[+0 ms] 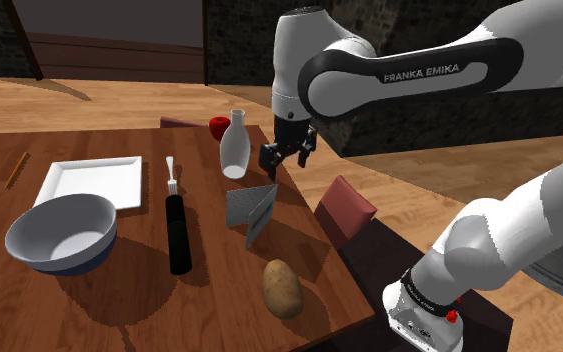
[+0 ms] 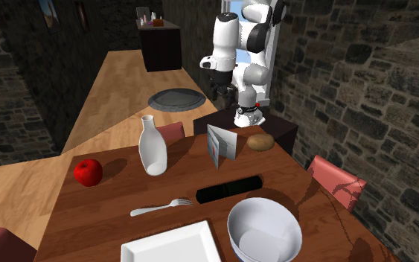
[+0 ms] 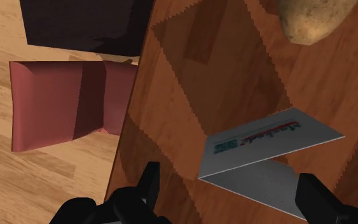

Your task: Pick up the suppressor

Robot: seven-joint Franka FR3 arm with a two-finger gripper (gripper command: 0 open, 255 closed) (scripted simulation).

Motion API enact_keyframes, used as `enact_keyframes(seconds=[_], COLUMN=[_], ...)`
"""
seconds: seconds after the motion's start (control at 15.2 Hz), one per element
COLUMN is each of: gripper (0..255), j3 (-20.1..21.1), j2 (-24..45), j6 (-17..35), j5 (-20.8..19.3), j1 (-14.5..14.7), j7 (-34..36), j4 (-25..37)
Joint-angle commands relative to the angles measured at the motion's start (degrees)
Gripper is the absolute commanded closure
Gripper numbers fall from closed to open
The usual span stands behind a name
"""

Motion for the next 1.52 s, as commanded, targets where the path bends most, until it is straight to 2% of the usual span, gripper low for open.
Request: enact_keyframes(seconds=[0.0,0.33,0.66,1.12,1.45], gripper=[0,0,0,0,0], j3=[1.8,5.3,6.4,4.5,1.9], j2=[4.2,15.8,28.3,45.9,59.3], j6=[1.4,4.0,4.4,1.7,-2.7], j5=[-1.2,-6.0,-12.2,-19.4,-22.4], j1=[0.1,1.0,4.0,11.1,17.4], j7=[3.5,12.6,21.3,29.8,32.8], j4=[2.3,9.3,18.5,35.6,52.5])
